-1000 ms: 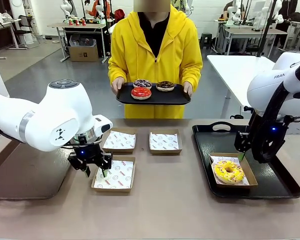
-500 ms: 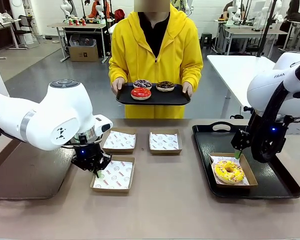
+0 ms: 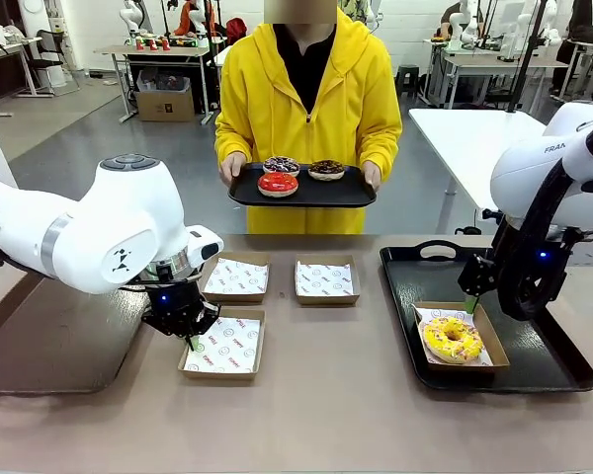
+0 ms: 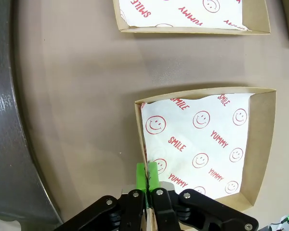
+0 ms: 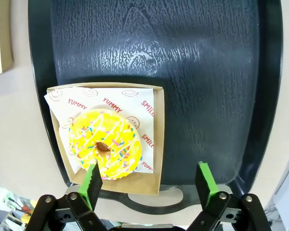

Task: Individually package the donuts and arrange them on the tray.
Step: Place the picked Paper togo box on the Handle tray while simultaneously picking up another Paper togo box from the table with the other hand.

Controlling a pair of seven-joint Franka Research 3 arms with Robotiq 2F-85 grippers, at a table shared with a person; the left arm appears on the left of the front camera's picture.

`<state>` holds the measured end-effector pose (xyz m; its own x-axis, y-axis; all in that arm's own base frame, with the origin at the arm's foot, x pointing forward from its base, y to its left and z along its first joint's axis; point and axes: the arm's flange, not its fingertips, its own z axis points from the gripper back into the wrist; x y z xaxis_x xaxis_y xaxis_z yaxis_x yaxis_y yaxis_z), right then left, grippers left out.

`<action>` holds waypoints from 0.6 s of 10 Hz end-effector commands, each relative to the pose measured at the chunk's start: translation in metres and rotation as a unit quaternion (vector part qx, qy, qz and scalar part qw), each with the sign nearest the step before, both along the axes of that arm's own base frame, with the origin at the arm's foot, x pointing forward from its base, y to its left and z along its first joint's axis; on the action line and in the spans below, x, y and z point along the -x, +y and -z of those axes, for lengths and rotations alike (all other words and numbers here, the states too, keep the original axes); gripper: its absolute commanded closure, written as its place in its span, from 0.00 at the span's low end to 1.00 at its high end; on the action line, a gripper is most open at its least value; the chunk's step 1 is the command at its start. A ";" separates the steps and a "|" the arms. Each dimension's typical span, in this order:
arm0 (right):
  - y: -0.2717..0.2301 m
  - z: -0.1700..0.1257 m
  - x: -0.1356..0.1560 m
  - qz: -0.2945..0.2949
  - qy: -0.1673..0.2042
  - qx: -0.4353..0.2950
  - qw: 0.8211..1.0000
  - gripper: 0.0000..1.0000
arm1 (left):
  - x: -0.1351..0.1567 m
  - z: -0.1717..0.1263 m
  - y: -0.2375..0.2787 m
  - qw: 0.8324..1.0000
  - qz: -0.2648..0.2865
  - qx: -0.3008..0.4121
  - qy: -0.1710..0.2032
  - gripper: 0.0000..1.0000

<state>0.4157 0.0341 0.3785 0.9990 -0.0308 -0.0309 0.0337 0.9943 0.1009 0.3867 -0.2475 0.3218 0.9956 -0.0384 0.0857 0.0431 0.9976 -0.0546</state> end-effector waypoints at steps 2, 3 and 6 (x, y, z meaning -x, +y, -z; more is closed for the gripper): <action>-0.033 -0.042 0.030 -0.029 -0.010 -0.082 0.996 0.00 | -0.005 -0.032 0.004 1.000 -0.015 0.009 0.017 1.00; -0.060 -0.067 0.040 -0.014 -0.020 -0.128 0.991 0.00 | -0.009 -0.049 0.007 1.000 -0.018 0.013 0.011 1.00; -0.160 -0.106 0.054 0.012 -0.043 -0.289 0.956 0.00 | -0.027 -0.104 0.006 0.999 -0.035 0.021 -0.013 1.00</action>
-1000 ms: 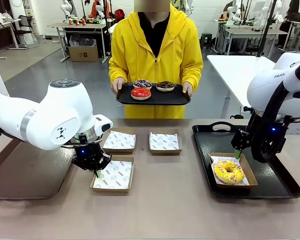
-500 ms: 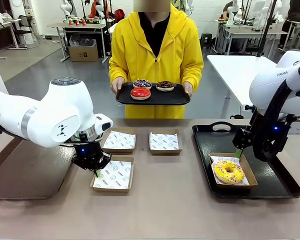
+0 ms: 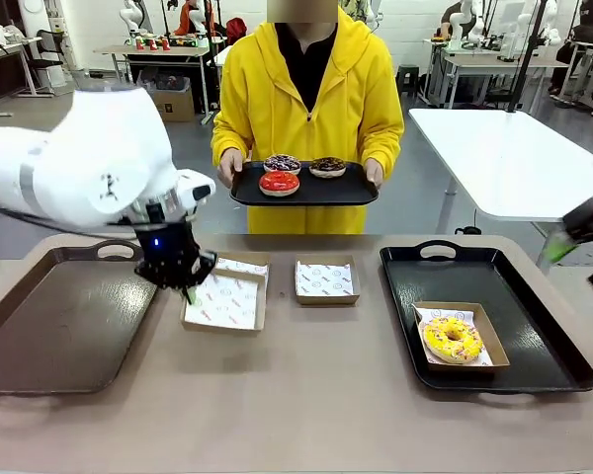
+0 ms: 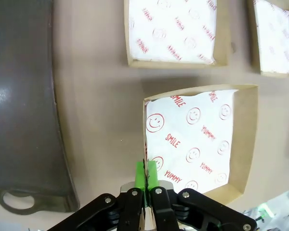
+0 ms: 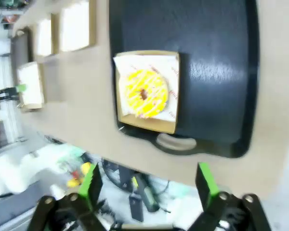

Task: Individually package the donuts and arrange them on the tray.
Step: Place the picked Paper togo box on the Handle tray while simultaneously picking up another Paper togo box from the table with the other hand.

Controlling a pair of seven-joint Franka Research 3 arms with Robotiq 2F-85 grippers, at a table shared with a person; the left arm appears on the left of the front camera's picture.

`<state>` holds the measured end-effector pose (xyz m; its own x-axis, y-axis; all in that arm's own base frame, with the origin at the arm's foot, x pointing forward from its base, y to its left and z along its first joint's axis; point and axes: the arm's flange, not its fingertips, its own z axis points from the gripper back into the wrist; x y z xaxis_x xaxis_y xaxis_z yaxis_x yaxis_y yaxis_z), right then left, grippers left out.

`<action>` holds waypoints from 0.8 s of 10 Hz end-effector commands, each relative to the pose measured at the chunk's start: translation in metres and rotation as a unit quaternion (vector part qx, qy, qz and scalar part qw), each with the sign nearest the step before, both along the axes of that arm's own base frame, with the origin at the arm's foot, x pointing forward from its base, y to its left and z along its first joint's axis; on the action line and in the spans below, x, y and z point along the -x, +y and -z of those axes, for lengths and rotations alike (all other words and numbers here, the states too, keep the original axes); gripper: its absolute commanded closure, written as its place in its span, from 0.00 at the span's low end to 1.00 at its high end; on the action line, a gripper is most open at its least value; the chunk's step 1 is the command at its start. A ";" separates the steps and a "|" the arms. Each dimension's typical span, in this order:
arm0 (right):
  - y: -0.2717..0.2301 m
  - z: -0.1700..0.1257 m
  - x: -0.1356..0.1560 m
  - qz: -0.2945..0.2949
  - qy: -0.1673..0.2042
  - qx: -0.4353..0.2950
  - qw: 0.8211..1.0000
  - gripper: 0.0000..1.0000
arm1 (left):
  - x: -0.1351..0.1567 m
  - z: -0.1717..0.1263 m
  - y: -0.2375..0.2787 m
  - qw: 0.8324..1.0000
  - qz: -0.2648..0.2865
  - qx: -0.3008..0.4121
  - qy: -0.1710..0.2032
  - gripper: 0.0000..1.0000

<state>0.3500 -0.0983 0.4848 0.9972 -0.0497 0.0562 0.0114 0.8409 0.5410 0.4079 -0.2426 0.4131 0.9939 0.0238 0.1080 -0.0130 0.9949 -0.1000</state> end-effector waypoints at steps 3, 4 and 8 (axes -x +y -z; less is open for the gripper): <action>-0.099 0.015 0.006 0.008 -0.001 -0.176 0.984 0.00 | -0.032 -0.062 0.001 0.999 -0.032 -0.002 -0.014 1.00; -0.118 0.023 0.011 0.006 -0.003 -0.211 0.977 0.00 | -0.044 -0.075 0.001 0.999 -0.040 0.000 -0.017 1.00; -0.168 0.060 0.015 0.027 -0.070 -0.287 0.955 0.00 | -0.093 -0.082 0.000 0.999 -0.042 -0.012 -0.008 1.00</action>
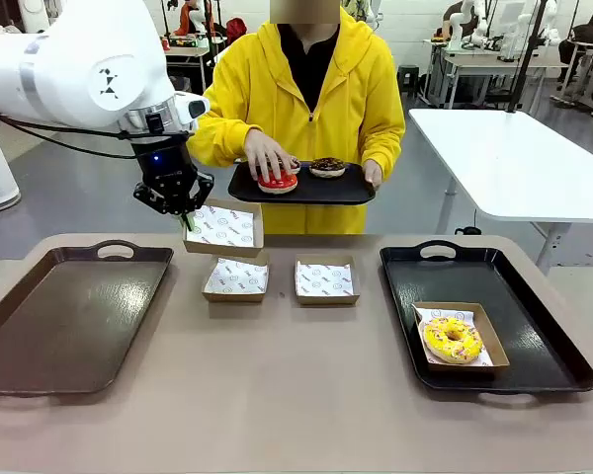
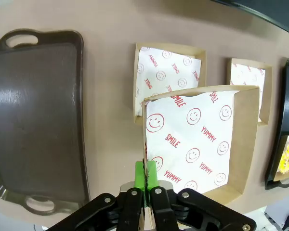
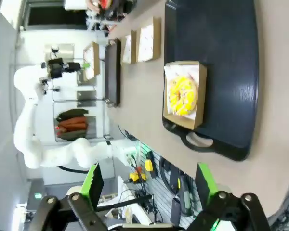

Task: Individually package the donuts and arrange them on the tray.
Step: Place the picked Paper togo box on the Handle tray while simultaneously picking up another Paper togo box from the table with the other hand.

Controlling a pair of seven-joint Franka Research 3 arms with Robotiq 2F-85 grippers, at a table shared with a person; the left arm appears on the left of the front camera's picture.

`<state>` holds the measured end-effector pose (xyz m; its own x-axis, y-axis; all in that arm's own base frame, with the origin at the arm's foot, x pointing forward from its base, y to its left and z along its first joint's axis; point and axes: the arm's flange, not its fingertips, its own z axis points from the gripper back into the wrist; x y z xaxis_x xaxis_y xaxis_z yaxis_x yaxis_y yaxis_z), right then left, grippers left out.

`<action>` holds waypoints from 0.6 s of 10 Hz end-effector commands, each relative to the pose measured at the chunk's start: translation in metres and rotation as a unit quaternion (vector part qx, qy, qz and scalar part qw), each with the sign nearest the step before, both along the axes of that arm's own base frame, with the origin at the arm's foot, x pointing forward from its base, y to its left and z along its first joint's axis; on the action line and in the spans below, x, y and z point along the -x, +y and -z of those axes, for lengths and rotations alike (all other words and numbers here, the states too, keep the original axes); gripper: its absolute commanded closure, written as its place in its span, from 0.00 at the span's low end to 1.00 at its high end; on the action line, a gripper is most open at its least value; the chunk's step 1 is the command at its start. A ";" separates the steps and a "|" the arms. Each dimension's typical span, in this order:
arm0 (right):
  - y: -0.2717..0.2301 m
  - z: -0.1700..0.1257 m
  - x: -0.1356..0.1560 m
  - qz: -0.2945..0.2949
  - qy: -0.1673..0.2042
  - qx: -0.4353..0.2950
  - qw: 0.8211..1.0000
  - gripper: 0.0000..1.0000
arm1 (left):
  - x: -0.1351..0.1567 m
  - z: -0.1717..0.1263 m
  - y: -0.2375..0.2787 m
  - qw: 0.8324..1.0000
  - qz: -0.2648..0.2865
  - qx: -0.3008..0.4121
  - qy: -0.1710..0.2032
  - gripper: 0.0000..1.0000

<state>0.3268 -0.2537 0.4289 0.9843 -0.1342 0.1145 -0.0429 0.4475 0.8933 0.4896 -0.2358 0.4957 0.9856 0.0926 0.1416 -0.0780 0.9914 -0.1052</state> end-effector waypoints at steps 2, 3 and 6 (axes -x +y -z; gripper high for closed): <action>-0.017 0.019 -0.001 0.065 -0.031 -0.028 0.997 0.00 | -0.028 0.004 -0.003 1.000 -0.004 -0.015 0.007 1.00; -0.017 0.023 0.002 0.065 -0.031 -0.030 0.997 0.00 | -0.035 0.006 -0.001 1.000 -0.001 -0.013 0.006 1.00; -0.002 0.024 0.002 0.071 -0.021 0.010 0.997 0.00 | -0.043 0.008 0.002 1.000 0.010 -0.023 0.010 1.00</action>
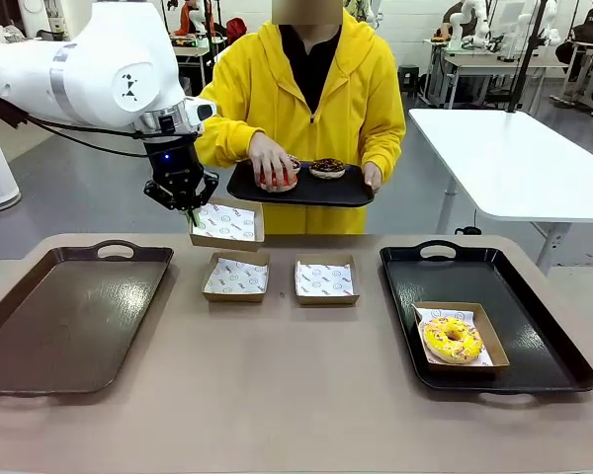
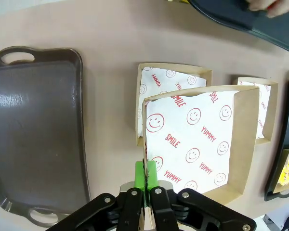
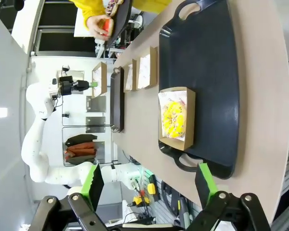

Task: Individually package the donuts and arrange them on the tray.
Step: Place the picked Paper togo box on the Handle tray while simultaneously picking up another Paper togo box from the table with the other hand.

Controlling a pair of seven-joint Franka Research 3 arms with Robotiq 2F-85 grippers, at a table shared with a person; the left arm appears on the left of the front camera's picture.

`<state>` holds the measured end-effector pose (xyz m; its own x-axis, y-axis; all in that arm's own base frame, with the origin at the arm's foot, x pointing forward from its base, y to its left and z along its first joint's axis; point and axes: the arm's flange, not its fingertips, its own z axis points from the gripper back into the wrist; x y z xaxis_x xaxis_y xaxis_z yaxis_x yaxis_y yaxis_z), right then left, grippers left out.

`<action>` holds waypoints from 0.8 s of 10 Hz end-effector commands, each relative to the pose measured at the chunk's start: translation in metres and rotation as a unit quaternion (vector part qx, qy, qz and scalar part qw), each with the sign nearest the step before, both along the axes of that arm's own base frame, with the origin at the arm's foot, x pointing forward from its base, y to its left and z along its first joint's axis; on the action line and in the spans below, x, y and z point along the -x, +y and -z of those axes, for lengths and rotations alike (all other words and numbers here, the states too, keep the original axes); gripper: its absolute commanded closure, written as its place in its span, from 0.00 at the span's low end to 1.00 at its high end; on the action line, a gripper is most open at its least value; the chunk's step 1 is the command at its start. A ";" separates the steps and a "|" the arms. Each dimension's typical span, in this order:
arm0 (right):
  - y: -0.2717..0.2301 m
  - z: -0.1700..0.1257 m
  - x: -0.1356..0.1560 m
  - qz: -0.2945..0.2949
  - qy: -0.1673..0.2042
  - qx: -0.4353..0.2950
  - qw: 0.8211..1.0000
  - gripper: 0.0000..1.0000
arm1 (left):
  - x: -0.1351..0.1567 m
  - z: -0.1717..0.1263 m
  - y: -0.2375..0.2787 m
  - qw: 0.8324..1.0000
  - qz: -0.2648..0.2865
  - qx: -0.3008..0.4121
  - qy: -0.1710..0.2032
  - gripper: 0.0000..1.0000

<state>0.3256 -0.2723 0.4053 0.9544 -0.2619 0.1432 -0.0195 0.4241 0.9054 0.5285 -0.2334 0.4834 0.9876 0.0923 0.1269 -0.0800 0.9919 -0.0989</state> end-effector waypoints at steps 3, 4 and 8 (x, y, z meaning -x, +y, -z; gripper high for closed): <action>-0.004 -0.001 0.004 -0.001 0.001 -0.012 1.000 0.00 | 0.002 0.000 0.000 1.000 -0.002 0.002 -0.001 1.00; -0.004 -0.001 0.004 -0.001 0.001 -0.012 1.000 0.00 | 0.002 0.000 0.000 1.000 -0.002 0.002 -0.001 1.00; -0.004 -0.001 0.004 -0.001 0.001 -0.012 1.000 0.00 | 0.002 0.000 0.000 1.000 -0.002 0.002 -0.001 1.00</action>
<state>0.3207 -0.2747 0.4047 0.9541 -0.2673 0.1352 -0.0140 0.4112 0.9115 0.5281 -0.2342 0.4827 0.9879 0.0915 0.1253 -0.0794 0.9919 -0.0987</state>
